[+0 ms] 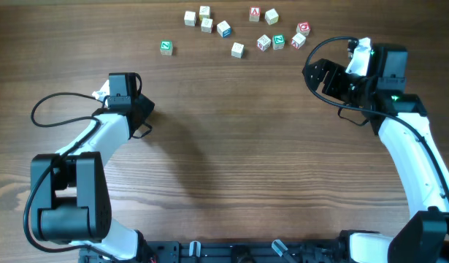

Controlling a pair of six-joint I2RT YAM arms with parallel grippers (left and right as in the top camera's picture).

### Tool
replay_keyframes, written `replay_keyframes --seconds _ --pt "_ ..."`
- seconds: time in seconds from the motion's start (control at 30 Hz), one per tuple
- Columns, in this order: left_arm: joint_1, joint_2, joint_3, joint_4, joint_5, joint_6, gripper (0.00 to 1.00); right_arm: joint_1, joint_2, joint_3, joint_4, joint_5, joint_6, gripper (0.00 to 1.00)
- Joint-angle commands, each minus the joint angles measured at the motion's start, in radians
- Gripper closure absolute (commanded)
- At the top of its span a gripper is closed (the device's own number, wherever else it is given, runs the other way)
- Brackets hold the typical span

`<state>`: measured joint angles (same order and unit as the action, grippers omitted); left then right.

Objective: Form a circle

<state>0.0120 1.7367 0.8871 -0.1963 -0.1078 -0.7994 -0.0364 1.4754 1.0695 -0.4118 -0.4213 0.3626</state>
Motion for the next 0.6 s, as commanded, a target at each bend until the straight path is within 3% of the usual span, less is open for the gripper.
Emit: replay_keyframes --seconds 0.0,0.57 --pt "-0.002 0.013 -0.005 0.005 -0.021 -0.002 0.59 0.001 0.008 0.019 -0.001 0.01 0.007 0.0" --pt "-0.002 0.013 -0.005 0.04 -0.021 -0.002 0.66 0.001 0.008 0.019 -0.002 0.01 0.007 0.0"
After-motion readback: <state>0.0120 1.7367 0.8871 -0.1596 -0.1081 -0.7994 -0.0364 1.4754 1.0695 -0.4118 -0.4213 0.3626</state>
